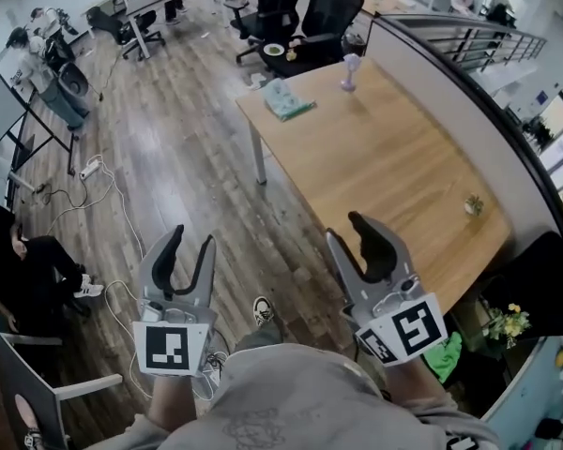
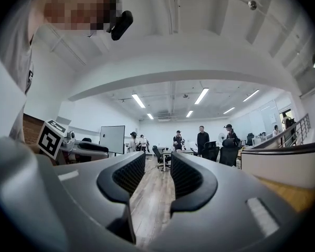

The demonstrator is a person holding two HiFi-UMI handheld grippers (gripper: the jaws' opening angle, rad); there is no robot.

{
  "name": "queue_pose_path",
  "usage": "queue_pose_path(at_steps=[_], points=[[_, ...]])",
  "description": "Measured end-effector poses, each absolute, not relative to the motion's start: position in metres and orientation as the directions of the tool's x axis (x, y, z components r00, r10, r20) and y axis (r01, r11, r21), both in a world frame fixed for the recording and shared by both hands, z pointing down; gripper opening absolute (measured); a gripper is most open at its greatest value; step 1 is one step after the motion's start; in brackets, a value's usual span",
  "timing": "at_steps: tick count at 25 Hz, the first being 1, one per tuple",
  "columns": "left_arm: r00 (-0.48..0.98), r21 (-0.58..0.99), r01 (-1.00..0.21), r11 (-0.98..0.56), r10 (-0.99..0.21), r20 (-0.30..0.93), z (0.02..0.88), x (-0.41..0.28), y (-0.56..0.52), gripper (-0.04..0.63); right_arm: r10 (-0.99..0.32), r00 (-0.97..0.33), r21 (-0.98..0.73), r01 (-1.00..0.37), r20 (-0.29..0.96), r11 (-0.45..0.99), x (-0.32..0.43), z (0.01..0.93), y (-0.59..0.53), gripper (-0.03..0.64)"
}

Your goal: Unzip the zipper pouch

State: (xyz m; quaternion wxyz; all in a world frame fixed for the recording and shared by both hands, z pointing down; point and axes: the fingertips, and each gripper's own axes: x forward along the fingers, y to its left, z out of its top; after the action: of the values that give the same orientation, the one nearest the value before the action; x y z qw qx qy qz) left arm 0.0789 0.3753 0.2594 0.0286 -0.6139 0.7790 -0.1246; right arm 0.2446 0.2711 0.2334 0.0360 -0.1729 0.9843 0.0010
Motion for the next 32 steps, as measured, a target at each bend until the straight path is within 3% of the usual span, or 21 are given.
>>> queue_pose_path(at_steps=[13,32], points=[[-0.190,-0.226,-0.960,0.163,-0.976,0.102,0.262,-0.077,0.303,0.170,-0.387,-0.921,0.002,-0.388,-0.045,0.922,0.088,0.237,0.205,0.135],[-0.122,-0.215,-0.973,0.085,-0.979,0.163,0.291,-0.162,0.161,0.164,-0.464,-0.885,-0.047,-0.465,0.034,0.884,0.014,0.277,0.065,0.135]])
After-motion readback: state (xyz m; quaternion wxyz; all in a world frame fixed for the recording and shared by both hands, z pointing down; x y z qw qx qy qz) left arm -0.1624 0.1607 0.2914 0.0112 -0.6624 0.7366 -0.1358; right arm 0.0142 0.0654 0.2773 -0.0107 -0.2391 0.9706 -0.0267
